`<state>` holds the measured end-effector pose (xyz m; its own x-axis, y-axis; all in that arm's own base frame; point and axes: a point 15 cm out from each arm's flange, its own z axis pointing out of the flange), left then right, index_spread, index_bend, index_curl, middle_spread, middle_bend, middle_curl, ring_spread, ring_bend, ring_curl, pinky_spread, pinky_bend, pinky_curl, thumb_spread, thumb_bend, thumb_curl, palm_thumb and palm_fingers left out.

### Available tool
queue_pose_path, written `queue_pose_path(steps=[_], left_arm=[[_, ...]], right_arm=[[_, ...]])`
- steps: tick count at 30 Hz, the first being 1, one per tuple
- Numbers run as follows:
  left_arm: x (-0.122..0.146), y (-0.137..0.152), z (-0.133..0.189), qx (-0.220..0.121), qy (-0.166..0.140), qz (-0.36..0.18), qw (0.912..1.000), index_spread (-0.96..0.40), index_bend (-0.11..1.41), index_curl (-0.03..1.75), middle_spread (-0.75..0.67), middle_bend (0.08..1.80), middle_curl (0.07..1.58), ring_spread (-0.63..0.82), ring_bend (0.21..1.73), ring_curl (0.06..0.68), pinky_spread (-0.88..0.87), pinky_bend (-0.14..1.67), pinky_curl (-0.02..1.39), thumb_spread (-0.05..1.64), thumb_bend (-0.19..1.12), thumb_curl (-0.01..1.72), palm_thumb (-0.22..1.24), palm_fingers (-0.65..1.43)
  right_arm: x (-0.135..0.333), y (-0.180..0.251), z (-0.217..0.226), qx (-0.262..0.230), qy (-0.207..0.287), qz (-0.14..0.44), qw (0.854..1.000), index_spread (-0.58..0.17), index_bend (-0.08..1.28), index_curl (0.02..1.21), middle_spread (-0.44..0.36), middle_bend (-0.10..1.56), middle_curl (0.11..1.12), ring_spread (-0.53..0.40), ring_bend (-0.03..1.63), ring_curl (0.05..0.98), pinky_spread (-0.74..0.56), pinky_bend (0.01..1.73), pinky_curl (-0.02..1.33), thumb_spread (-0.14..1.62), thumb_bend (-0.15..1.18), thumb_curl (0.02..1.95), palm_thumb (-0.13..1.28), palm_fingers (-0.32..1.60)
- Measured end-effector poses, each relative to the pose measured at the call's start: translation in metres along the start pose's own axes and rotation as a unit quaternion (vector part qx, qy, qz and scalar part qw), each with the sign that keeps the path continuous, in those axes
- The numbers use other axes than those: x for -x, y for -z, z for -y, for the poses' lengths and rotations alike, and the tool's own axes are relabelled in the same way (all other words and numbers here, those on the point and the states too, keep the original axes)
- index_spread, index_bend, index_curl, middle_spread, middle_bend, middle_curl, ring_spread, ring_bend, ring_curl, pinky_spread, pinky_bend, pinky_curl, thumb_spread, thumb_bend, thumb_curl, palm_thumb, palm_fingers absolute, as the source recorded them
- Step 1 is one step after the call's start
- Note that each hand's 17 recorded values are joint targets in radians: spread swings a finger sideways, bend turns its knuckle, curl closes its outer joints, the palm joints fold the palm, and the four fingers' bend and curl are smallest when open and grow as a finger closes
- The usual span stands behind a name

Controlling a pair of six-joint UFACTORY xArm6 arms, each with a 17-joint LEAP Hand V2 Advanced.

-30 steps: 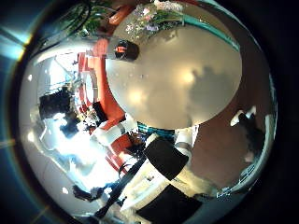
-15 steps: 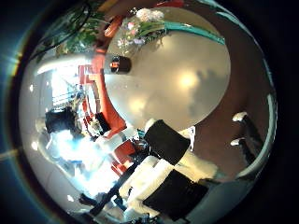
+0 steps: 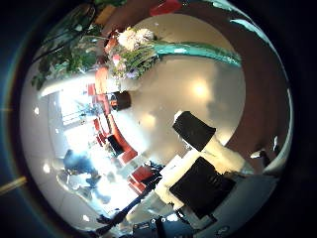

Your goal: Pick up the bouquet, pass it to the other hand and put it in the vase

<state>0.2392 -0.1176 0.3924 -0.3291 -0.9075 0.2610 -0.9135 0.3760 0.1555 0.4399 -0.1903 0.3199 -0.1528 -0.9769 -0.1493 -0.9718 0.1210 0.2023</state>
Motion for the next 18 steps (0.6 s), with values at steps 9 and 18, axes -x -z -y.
queue_pose_path(steps=[9, 18], left_arm=[[0.010, -0.004, -0.004, 0.012, -0.013, -0.004, 0.9998, 0.08, 0.17, 0.33, 0.41, 0.19, 0.31, 0.56, 0.51, 0.188, 0.54, 0.27, 0.32, 1.07, -0.02, 0.34, 0.38, 0.11], [0.018, -0.007, -0.007, 0.016, -0.015, -0.009, 0.9997, 0.09, 0.17, 0.33, 0.41, 0.19, 0.31, 0.56, 0.51, 0.189, 0.54, 0.27, 0.32, 1.07, -0.02, 0.34, 0.38, 0.11]], right_arm=[[0.005, -0.055, 0.055, 0.012, 0.002, -0.009, 1.000, -0.326, 0.29, 0.35, -0.036, 0.32, 0.39, -0.009, 0.59, 0.234, 0.28, 0.41, 0.22, 1.07, -0.02, 0.43, 0.63, 0.32], [-0.003, -0.080, 0.078, 0.006, -0.012, -0.012, 1.000, -0.352, 0.30, 0.38, -0.016, 0.27, 0.37, 0.059, 0.48, 0.209, 0.32, 0.34, 0.21, 1.06, -0.02, 0.48, 0.67, 0.32]])
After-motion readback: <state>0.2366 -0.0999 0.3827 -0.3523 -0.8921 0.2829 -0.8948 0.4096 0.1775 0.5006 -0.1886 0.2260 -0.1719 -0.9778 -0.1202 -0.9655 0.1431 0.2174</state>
